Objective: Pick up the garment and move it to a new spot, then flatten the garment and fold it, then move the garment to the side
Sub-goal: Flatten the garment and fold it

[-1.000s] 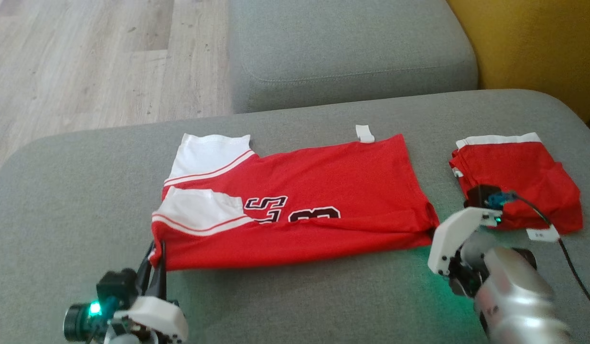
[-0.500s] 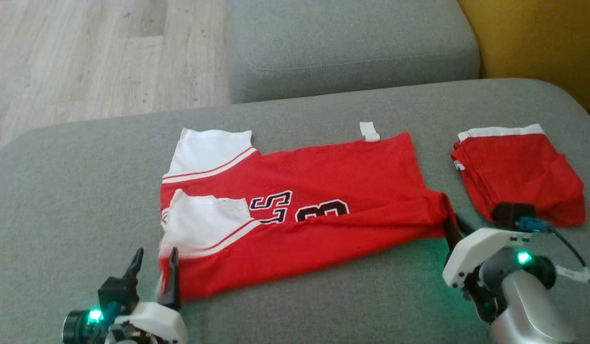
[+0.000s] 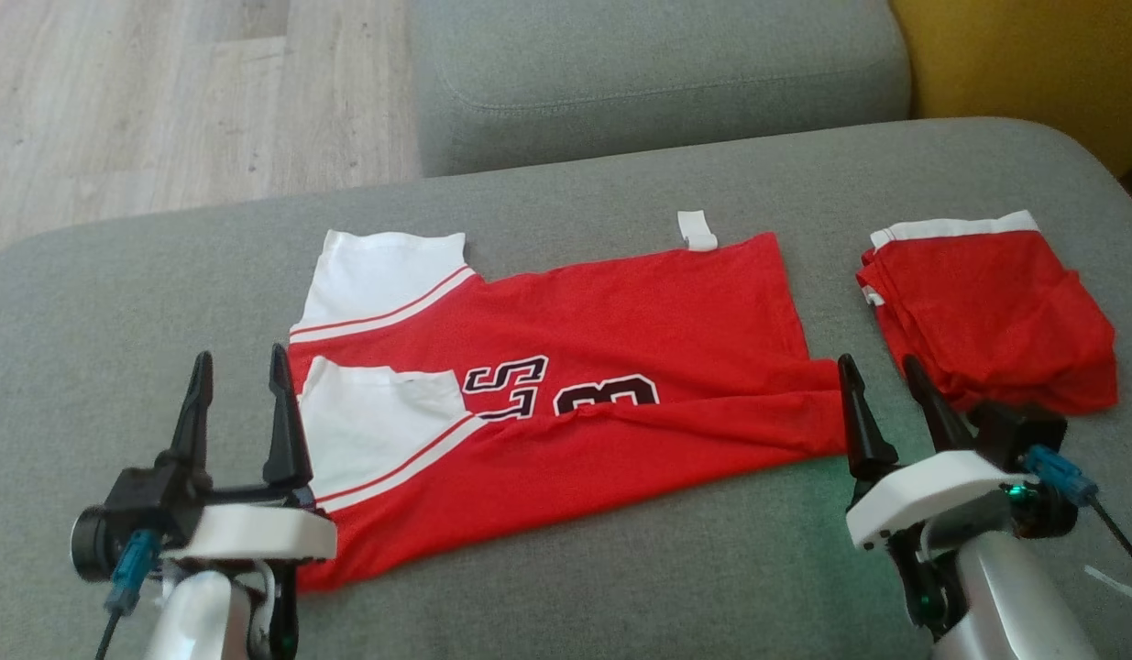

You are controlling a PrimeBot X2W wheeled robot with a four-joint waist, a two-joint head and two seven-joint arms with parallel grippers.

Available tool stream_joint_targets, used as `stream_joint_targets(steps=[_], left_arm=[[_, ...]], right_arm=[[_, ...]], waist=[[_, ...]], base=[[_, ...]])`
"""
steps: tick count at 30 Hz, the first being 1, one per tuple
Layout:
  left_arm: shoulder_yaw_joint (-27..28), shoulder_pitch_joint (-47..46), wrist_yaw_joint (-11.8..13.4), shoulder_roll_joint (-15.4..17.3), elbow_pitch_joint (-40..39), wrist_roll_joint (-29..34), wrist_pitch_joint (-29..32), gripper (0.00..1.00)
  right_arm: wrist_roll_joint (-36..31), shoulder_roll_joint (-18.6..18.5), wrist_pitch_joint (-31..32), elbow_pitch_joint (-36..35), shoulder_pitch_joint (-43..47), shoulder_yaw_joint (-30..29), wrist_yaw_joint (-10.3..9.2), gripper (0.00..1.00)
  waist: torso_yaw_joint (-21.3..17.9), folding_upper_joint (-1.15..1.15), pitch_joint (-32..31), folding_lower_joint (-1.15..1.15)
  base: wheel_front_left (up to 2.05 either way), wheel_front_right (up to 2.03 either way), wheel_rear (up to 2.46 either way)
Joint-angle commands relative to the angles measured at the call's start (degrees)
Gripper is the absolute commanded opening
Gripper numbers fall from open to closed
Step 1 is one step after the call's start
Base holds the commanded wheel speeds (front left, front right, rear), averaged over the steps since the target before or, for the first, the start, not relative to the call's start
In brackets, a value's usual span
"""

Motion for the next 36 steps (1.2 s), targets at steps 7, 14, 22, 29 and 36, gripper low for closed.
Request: stream_joint_targets(steps=[7, 14, 22, 29, 36], left_arm=[[1.8, -4.0, -4.5, 2.2, -2.0, 2.0, -0.4, 1.0], [-4.0, -21.8, -8.3, 11.0, 6.2, 1.3, 10.1, 1.0], [-20.2, -38.2, -8.6, 23.6, 13.8, -11.8, 25.2, 1.0], [-27.6, -45.2, -8.6, 30.4, 19.4, -17.9, 31.5, 1.0], [-31.6, -49.6, -8.6, 32.8, 26.1, -20.2, 32.5, 1.0]], right_arm=[[0.4, 0.5, -3.6, -4.0, -3.1, 2.1, -0.05, 1.0], [0.3, 0.5, -4.4, -7.3, -7.9, 1.5, -0.05, 1.0], [0.9, 0.5, -4.7, -11.0, -13.4, 1.7, -0.05, 1.0], [1.8, 0.5, -5.3, -13.2, -15.0, 2.5, -0.05, 1.0], [2.0, 0.5, -5.7, -14.7, -15.0, 2.8, -0.05, 1.0]], waist=[[-2.1, 0.0, 3.1, 0.0], [-5.8, 0.0, 11.0, 0.0], [-9.6, 0.0, 19.6, 0.0], [-11.7, 0.0, 23.8, 0.0], [-12.9, 0.0, 26.3, 0.0]], base=[[0.0, 0.0, 0.0], [0.0, 0.0, 0.0], [0.0, 0.0, 0.0], [0.0, 0.0, 0.0], [0.0, 0.0, 0.0]])
